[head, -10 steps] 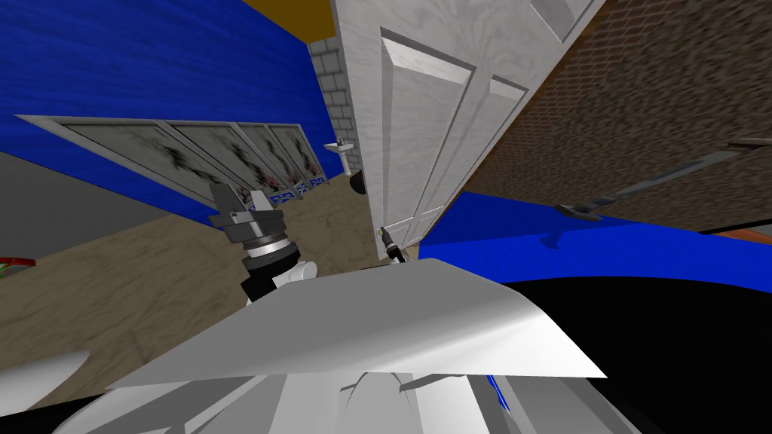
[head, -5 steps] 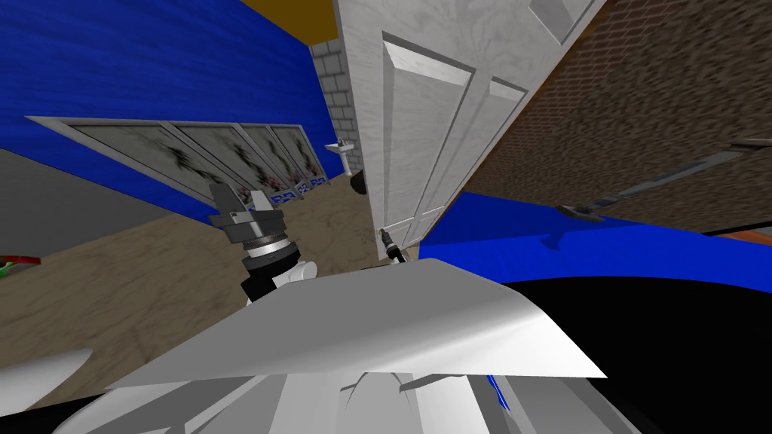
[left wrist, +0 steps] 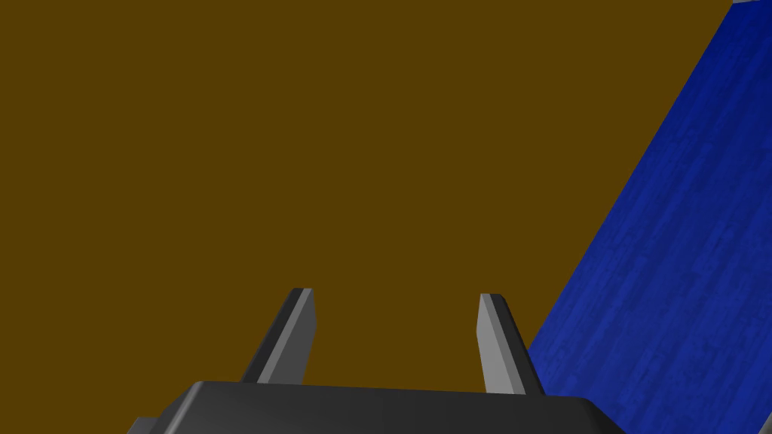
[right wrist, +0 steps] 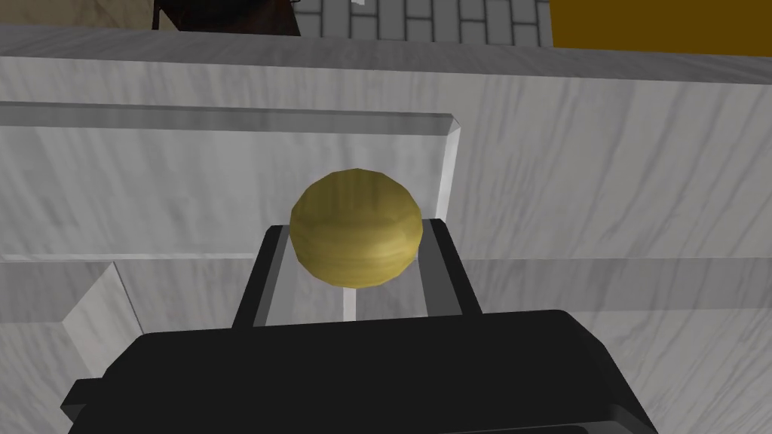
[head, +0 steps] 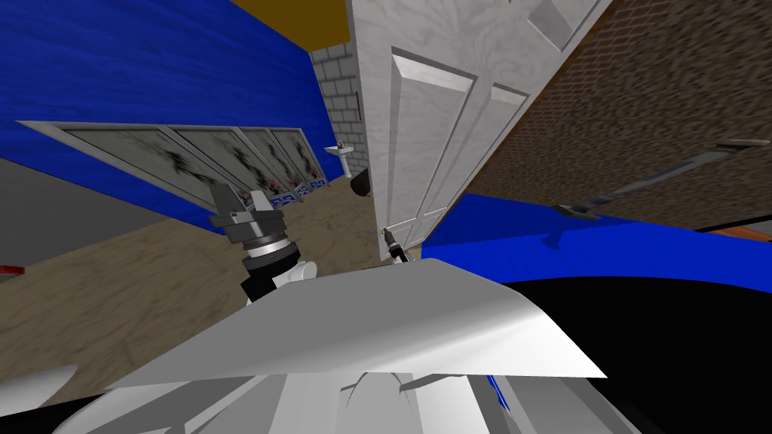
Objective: Push the door open
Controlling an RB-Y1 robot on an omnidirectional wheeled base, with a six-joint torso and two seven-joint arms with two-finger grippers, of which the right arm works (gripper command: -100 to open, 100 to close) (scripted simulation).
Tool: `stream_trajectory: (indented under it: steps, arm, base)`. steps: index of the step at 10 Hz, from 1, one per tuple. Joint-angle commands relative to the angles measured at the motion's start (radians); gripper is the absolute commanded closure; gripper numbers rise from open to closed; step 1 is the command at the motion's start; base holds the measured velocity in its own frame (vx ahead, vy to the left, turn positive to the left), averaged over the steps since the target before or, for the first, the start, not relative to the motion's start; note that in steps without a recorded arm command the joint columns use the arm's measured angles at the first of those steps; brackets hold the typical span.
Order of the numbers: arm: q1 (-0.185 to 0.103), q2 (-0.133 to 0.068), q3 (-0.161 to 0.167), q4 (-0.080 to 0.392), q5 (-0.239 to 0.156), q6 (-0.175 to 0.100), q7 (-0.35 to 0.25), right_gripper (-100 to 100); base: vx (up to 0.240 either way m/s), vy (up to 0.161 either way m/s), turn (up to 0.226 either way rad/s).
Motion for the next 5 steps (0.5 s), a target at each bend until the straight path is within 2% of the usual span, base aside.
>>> stream_trajectory:
  steps: [1,3,4,5]
  arm:
    - [-0.012,-0.017,-0.033,0.01,-0.01,-0.012,0.003,100]
    - [-0.017,-0.017,-0.059,0.012,-0.018,-0.009,0.007,100]
    - [-0.017,-0.017,-0.059,0.012,-0.018,-0.009,0.007,100]
    - [-0.022,-0.011,-0.085,0.014,-0.025,-0.007,0.012,100]
  base:
    - [0.15,0.157,-0.066]
    - [0.161,0.178,-0.093]
    - [0.151,0.1,-0.043]
    - [0.162,0.114,-0.058]
